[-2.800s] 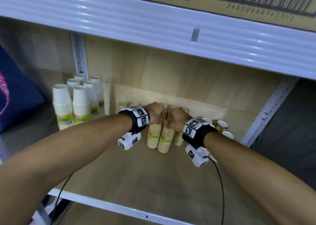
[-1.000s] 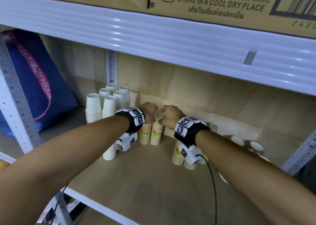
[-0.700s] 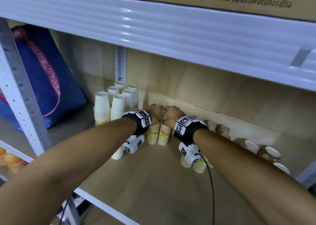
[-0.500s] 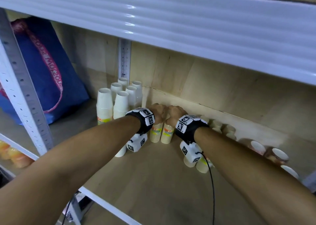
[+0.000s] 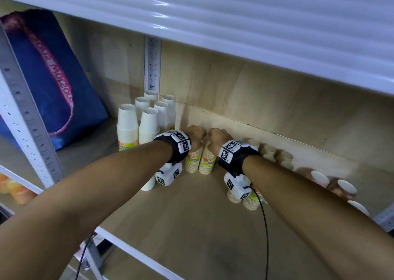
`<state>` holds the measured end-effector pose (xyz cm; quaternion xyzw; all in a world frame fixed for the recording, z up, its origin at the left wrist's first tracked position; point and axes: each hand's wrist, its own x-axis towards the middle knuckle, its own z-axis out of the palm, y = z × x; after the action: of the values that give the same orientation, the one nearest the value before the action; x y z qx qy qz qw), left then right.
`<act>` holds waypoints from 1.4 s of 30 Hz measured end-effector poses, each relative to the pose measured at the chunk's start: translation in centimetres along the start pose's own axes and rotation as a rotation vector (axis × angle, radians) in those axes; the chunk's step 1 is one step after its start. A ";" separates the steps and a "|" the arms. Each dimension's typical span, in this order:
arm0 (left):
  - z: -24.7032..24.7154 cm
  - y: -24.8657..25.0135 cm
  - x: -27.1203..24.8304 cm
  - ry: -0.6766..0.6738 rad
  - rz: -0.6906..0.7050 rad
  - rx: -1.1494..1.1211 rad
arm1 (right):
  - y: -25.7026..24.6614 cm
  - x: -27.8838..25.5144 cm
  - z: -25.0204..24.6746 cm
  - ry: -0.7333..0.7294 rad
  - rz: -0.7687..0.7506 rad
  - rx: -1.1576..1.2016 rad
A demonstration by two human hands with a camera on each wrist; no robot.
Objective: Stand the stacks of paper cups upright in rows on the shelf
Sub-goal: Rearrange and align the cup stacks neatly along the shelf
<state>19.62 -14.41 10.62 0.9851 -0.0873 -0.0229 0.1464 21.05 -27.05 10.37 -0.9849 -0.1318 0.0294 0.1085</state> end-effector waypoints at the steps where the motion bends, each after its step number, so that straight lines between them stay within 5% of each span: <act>1: -0.1 0.1 -0.1 0.000 0.003 0.002 | -0.1 -0.3 0.0 0.000 -0.006 0.002; 19: -2.7 5.2 -5.8 -0.169 0.126 0.116 | 0.2 -9.2 -3.3 -0.038 -0.002 -0.016; 42: 3.2 18.0 -5.0 -0.226 0.399 0.051 | 12.6 -17.2 -6.5 -0.074 0.212 -0.071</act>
<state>11.50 -31.40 12.94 0.9429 -0.2967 -0.1016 0.1125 8.23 -44.80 14.42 -0.9947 -0.0317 0.0724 0.0651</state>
